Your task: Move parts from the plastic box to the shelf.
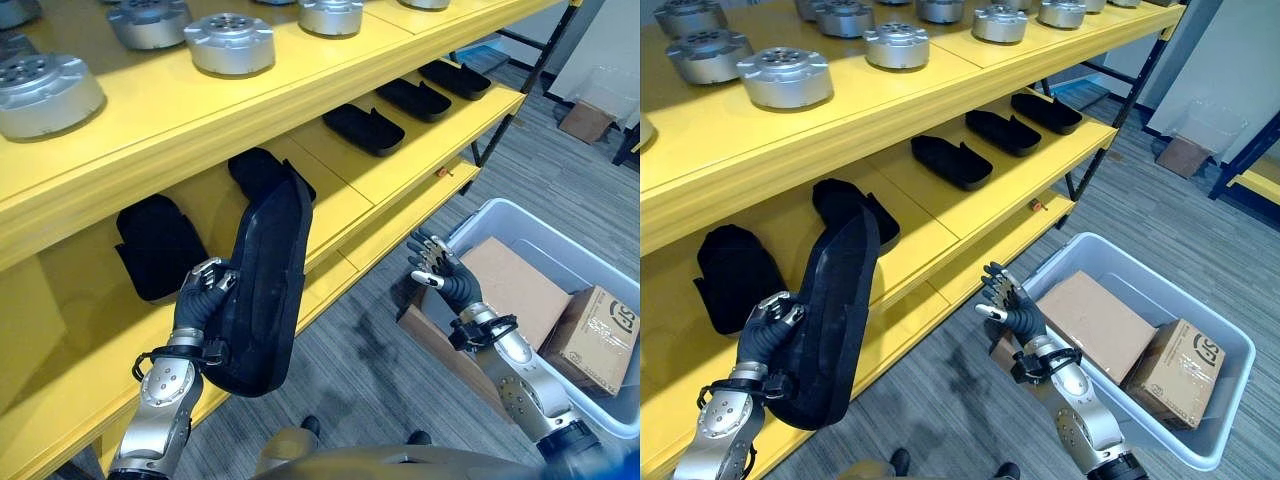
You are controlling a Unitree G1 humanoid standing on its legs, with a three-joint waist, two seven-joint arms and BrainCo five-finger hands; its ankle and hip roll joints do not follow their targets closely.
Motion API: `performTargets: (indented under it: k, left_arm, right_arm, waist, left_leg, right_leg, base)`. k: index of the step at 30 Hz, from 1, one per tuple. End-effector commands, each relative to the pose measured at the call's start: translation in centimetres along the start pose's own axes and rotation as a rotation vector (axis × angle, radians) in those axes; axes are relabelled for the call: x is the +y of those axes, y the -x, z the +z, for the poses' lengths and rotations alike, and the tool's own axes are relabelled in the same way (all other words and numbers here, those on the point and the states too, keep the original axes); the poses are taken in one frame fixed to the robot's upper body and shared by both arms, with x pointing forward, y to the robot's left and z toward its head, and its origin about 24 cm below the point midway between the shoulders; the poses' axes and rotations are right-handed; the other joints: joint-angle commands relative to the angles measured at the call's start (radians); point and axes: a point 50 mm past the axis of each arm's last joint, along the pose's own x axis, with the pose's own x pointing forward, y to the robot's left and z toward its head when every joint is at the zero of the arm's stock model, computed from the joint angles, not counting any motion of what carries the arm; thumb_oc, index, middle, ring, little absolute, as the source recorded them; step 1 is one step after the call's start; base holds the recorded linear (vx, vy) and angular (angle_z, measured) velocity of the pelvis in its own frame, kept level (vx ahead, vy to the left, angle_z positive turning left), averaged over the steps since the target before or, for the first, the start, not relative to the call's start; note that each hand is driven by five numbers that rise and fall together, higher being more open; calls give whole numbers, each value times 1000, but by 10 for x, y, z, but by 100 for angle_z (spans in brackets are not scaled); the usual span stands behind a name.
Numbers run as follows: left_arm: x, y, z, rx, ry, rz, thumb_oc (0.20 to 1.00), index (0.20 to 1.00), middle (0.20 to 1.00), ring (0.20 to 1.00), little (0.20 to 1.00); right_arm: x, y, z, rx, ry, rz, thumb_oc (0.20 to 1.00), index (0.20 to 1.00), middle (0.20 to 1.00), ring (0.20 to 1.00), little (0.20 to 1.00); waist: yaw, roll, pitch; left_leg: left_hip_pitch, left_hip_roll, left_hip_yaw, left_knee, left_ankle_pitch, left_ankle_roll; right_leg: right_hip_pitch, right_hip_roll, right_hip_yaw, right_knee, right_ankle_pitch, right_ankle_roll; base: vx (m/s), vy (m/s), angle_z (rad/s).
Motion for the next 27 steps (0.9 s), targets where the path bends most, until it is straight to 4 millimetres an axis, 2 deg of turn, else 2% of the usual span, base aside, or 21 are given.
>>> performTargets:
  k: [1,2,4,5,7,8,10,12,14,16,19,20,21,22,23,24,25,26,27]
  left_arm:
    - [2,-11,36,-190,-31,-18,200,200,200,200,200]
    - [-1,-12,35,-183,-23,-40,200,200,200,200,200]
    - [-1,-11,35,-182,-22,-40,200,200,200,200,200]
    - [-3,-8,31,-164,-13,-52,200,200,200,200,200]
    - [-4,-7,29,-156,-6,-49,200,200,200,200,200]
    - [-2,-5,27,-147,-3,-40,200,200,200,200,200]
    - [-1,-1,25,-139,9,-29,200,200,200,200,200]
    - [0,2,21,-128,22,-15,200,200,200,200,200]
    - [4,8,20,-117,44,3,200,200,200,200,200]
    - [2,10,20,-116,49,-8,200,200,200,200,200]
    - [-3,7,21,-126,73,-32,200,200,200,200,200]
    - [-5,4,22,-131,87,-34,200,200,200,200,200]
    - [-8,3,24,-137,89,-45,200,200,200,200,200]
    - [-8,2,24,-137,89,-45,200,200,200,200,200]
    - [-10,2,24,-141,91,-50,200,200,200,200,200]
    - [-12,0,24,-142,95,-52,200,200,200,200,200]
    - [-12,0,25,-143,94,-52,200,200,200,200,200]
    - [-15,-6,28,-156,99,-45,200,200,200,200,200]
    - [-15,-6,27,-156,100,-44,200,200,200,200,200]
  right_arm:
    - [16,-14,22,-92,46,108,1000,1000,1000,1000,1000]
    - [18,-12,22,-75,60,144,1000,1000,1000,1000,1000]
    - [18,-12,22,-74,60,144,1000,1000,1000,1000,1000]
    - [15,-7,20,-65,66,145,1000,1000,1000,1000,1000]
    - [15,-7,20,-65,63,146,1000,1000,1000,1000,1000]
    - [16,-6,19,-63,56,151,1000,1000,1000,1000,1000]
    - [14,-5,20,-63,61,146,1000,1000,1000,1000,1000]
    - [13,-7,21,-63,63,141,1000,1000,1000,1000,1000]
    - [13,-7,26,-73,74,158,1000,1000,1000,1000,1000]
    - [9,-6,29,-81,84,145,1000,1000,1000,1000,1000]
    - [2,-4,33,-90,98,119,1000,1000,1000,1000,1000]
    - [0,-4,36,-99,110,109,1000,1000,1000,1000,1000]
    - [-3,-3,36,-99,106,93,1000,1000,1000,1000,1000]
    - [-3,-3,36,-99,106,92,1000,1000,1000,1000,1000]
    - [-5,1,32,-88,79,78,1000,1000,1000,1000,1000]
    - [-6,2,30,-81,71,70,1000,1000,1000,1000,1000]
    - [-6,2,30,-81,72,70,1000,1000,1000,1000,1000]
    - [-8,6,22,-58,54,41,1000,1000,1000,1000,1000]
    - [-8,6,22,-57,55,41,1000,1000,1000,1000,1000]
  waist:
    - [-17,41,-4]
    - [-31,46,-1]
    - [-32,45,-2]
    - [-44,32,-17]
    - [-45,27,-24]
    - [-39,20,-28]
    - [-31,14,-40]
    - [-29,13,-45]
    - [-10,11,-42]
    - [-10,9,-28]
    - [-11,15,22]
    - [-18,14,31]
    - [-32,4,28]
    - [-32,4,27]
    - [-40,-4,17]
    - [-49,-5,15]
    - [-51,-6,14]
    - [-84,18,-14]
    - [-85,19,-15]
  left_leg:
    - [90,46,35,-198,78,7]
    - [76,36,26,-199,114,27]
    - [77,36,25,-200,113,26]
    - [72,13,6,-206,133,29]
    - [69,9,6,-206,135,26]
    - [64,6,12,-208,139,23]
    - [60,1,18,-214,148,18]
    - [45,1,17,-217,162,9]
    - [19,-1,20,-213,179,3]
    - [-26,-15,17,-155,178,-7]
    - [-110,-44,35,21,158,-45]
    - [-111,-28,78,71,134,-51]
    - [-85,27,132,125,69,-38]
    - [-90,27,132,125,72,-38]
    - [-50,78,127,138,46,-34]
    - [-22,129,135,134,46,-37]
    - [-23,127,133,129,53,-37]
    - [59,305,169,20,155,-72]
    - [63,307,167,9,160,-75]
  right_leg:
    - [-55,112,274,75,-18,27]
    - [-89,296,357,193,-154,-20]
    - [-92,295,357,200,-160,-20]
    - [-73,388,384,220,-219,-44]
    - [-67,403,403,202,-229,-49]
    - [-49,401,400,157,-232,-59]
    - [-6,388,398,72,-220,-57]
    - [3,406,436,26,-215,-61]
    - [25,399,418,-30,-199,-69]
    - [33,393,406,-50,-196,-76]
    - [20,375,378,-33,-197,-90]
    - [10,365,366,-22,-193,-91]
    - [3,341,352,-14,-186,-95]
    - [0,341,351,-15,-183,-95]
    - [-3,325,344,-5,-189,-100]
    - [3,319,334,5,-198,-103]
    - [1,317,332,3,-195,-104]
    - [-16,297,287,36,-226,-103]
    - [-16,299,285,38,-228,-104]
  base:
    - [-109,280,17]
    - [-79,219,-5]
    - [-43,114,7]
    - [-64,78,24]
    - [-58,34,21]
    - [-47,-29,32]
    - [-78,-31,-10]
    - [-151,-64,-30]
    - [-210,-107,8]
    - [-148,-55,25]
    - [-196,-18,47]
    - [-216,5,75]
    - [-141,4,125]
    - [-98,30,119]
    - [-47,45,85]
    - [-47,43,42]
    - [-33,150,68]
    - [-25,122,91]
    - [-21,204,99]
